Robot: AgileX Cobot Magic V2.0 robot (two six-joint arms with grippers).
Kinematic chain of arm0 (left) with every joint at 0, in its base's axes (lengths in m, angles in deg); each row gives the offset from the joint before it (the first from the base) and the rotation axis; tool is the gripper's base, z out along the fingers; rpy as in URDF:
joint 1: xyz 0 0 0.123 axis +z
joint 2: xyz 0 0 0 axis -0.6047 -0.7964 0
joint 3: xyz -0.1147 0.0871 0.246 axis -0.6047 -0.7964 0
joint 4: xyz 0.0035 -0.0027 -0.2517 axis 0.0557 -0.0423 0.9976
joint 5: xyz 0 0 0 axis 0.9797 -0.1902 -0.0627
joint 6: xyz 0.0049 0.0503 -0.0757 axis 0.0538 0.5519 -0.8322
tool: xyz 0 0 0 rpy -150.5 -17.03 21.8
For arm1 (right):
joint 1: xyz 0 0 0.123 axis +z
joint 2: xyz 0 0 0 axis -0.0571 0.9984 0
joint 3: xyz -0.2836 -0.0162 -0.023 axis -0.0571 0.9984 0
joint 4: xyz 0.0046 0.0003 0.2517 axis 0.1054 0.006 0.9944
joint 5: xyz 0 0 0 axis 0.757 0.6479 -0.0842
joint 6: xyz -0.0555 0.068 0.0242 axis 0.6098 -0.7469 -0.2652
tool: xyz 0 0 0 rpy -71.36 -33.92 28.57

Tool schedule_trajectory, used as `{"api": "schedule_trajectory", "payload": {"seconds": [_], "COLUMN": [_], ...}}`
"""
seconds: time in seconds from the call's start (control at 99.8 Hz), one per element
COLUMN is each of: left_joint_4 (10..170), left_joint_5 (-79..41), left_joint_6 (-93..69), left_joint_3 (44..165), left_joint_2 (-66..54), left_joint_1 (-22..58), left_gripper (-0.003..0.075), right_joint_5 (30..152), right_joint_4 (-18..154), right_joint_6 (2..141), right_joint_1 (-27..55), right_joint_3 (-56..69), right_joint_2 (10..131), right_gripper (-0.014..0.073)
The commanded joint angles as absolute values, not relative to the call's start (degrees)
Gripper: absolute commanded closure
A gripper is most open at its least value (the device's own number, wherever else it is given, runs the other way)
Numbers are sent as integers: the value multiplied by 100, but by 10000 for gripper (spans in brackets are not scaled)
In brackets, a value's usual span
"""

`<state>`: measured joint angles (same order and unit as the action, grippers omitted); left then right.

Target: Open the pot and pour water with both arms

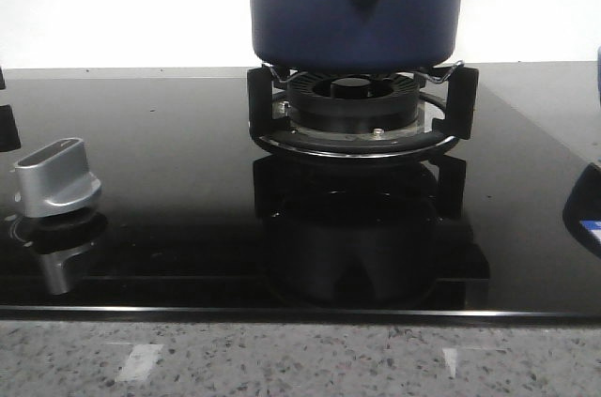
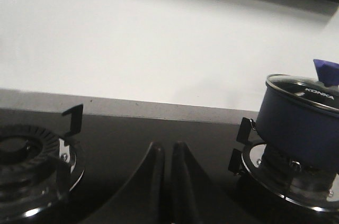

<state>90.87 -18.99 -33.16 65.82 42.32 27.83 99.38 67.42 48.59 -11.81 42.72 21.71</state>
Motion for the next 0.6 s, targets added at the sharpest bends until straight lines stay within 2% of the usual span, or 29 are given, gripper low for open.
{"api": "schedule_trajectory", "payload": {"seconds": [0.0,0.12,0.18,0.25,0.361,0.431,0.591], "left_joint_4": [9064,9064,9064,9064,9064,9064,9064], "left_joint_5": [-2177,-2199,-2242,-2372,-2540,-2573,-2671], "left_joint_6": [-2884,-2733,-2709,-2571,-2292,-2179,-2131], "left_joint_3": [7094,7522,7702,7882,8181,8422,9099], "left_joint_2": [3739,3019,2692,2293,1666,1259,253], "left_joint_1": [2473,1973,1745,1453,965,635,-112], "left_gripper": [676,497,404,339,325,325,333], "right_joint_5": [10124,10331,10331,10331,10384,10489,10668], "right_joint_4": [6507,6507,6507,6507,6507,6518,6518], "right_joint_6": [5366,5398,5398,5398,5398,5398,5398], "right_joint_1": [-1203,-1203,-1203,-1203,-1203,-1203,-1203], "right_joint_3": [3632,3224,3100,3024,3011,3011,3011], "right_joint_2": [2587,2784,2821,2821,2821,2821,2821], "right_gripper": [660,623,563,473,302,230,212]}}
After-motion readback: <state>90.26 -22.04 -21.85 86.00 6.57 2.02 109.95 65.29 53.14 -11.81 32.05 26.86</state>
